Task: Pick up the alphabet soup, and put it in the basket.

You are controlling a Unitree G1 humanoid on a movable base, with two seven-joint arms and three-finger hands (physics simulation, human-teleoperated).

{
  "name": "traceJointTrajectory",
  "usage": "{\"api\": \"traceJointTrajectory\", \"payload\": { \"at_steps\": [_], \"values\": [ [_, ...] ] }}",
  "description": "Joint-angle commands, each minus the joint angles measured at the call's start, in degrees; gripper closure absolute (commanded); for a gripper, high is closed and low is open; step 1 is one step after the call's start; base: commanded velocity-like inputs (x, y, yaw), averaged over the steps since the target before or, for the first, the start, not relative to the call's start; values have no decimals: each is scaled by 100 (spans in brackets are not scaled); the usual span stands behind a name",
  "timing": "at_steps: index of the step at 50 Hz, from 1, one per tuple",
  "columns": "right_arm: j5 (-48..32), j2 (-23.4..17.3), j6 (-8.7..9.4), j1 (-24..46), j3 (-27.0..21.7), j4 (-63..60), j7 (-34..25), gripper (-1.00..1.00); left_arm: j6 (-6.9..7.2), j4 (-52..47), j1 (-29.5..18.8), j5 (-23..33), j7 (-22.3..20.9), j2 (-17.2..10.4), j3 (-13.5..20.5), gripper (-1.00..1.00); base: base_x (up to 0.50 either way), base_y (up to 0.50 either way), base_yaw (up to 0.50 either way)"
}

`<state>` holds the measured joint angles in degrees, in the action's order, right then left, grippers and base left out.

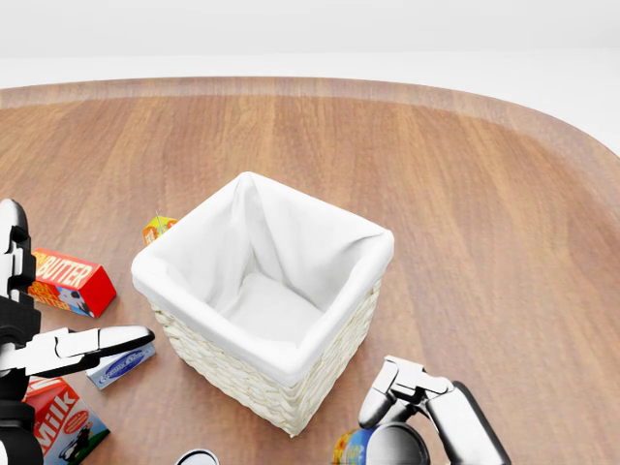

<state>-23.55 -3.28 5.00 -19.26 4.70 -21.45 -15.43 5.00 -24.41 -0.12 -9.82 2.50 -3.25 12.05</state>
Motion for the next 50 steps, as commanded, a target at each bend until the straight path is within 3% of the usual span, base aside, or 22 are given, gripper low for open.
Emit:
{"api": "traceJointTrajectory", "payload": {
  "at_steps": [1,25,34,50],
  "values": [
    [127,26,0,-110,-29,-732,-21,100,0,50,-8,10,-6,1,-7,-100,0,0,0],
    [53,143,0,78,-100,-1974,200,100,0,100,-1,45,2,7,-41,-100,0,0,0],
    [-243,170,0,493,11,-2523,86,100,0,128,-15,65,3,8,-54,-100,0,0,0],
    [-540,176,0,1233,154,-2464,-94,100,0,169,-6,94,3,23,-82,-100,0,0,0]
  ]
}}
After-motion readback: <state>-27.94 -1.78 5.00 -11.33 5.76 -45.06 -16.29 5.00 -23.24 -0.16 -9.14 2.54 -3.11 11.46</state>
